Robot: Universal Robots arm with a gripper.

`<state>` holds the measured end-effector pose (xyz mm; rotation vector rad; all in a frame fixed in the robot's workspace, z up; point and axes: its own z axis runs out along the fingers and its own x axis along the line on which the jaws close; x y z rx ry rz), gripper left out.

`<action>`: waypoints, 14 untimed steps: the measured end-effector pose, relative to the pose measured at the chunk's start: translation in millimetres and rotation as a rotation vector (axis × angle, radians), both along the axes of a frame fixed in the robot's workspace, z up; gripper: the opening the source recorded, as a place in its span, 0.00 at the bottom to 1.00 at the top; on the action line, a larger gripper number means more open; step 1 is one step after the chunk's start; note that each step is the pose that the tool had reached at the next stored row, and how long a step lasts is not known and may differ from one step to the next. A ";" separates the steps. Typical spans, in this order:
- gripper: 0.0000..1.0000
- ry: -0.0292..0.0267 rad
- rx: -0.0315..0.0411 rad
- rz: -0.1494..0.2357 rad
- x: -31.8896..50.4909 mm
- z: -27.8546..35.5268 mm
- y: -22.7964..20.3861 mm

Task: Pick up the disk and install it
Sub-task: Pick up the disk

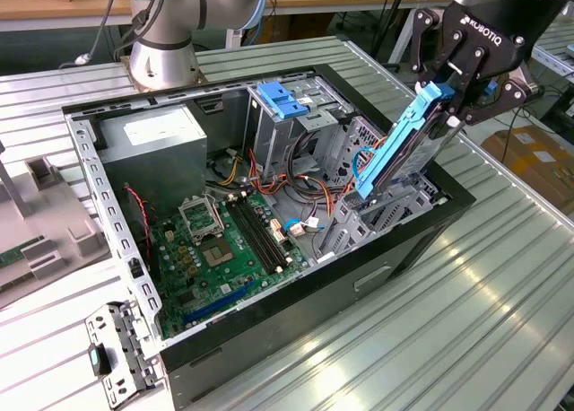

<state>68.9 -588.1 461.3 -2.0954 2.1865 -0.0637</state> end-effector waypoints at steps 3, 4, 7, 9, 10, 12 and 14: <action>0.37 -0.0050 0.0000 0.000 0.0 0.0 0.0; 0.37 -0.0051 0.0002 0.000 -0.2 -0.2 0.0; 0.37 -0.0053 0.0005 0.000 -5.3 -3.7 0.0; 0.37 -0.0052 0.0004 0.000 -5.3 -3.6 0.0; 0.37 -0.0052 0.0005 0.000 -5.3 -3.6 0.0; 0.37 -0.0052 0.0010 0.000 -5.3 -3.6 0.1; 0.37 -0.0052 0.0016 0.000 -5.2 -3.7 0.0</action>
